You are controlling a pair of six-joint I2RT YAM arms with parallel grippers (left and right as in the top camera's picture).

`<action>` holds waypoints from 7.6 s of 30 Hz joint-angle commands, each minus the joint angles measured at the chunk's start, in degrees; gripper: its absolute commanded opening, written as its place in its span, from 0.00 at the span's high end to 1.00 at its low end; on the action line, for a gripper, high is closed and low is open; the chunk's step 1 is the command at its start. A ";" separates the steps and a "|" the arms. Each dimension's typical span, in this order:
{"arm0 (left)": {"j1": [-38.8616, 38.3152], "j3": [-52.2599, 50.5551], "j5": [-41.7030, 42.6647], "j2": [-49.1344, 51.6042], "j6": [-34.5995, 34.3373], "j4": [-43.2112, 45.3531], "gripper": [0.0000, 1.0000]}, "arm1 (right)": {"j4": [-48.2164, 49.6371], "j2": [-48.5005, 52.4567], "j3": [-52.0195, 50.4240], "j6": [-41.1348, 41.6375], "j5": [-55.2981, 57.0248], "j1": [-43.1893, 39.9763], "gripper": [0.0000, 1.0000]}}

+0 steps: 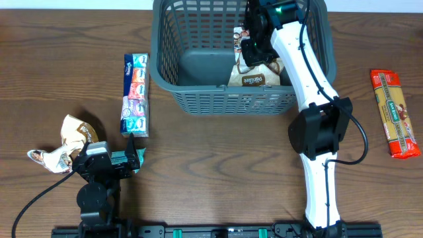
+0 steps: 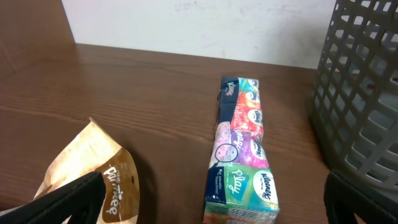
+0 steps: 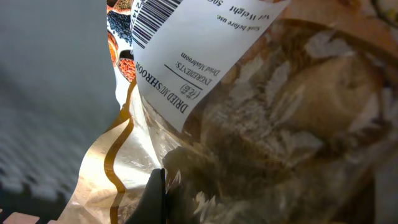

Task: Pack container
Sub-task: 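Lift the second mushroom bag and carry it over the basket, then release the bag into the basket and withdraw the right gripper, then move the right gripper down onto the spaghetti packet and grasp it, then lift the spaghetti packet and swing it over the basket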

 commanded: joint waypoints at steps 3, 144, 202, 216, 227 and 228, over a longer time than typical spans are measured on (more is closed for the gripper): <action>0.28 -1.03 -0.26 -0.35 -0.09 -1.46 0.01 | 0.28 2.40 -0.07 -0.28 1.03 -0.70 0.91; 0.28 -1.03 -0.26 -0.35 -0.09 -1.46 0.01 | 15.67 -6.60 -29.40 -40.85 -0.50 -58.31 0.01; 0.28 -1.03 -0.26 -0.35 -0.09 -1.46 0.01 | 9.84 -5.57 -5.01 -26.73 -34.93 -48.92 0.98; 0.28 -1.03 -0.26 -0.35 -0.09 -1.46 0.01 | 11.15 -17.46 29.70 -15.67 -39.12 -31.52 0.98; 0.28 -1.03 -0.26 -0.35 -0.09 -1.46 0.01 | 2.08 -19.08 28.00 -30.86 -38.86 -15.67 0.99; 0.28 -1.03 -0.26 -0.35 -0.09 -1.46 0.01 | 0.90 -18.60 27.06 -31.56 -38.75 -15.10 0.99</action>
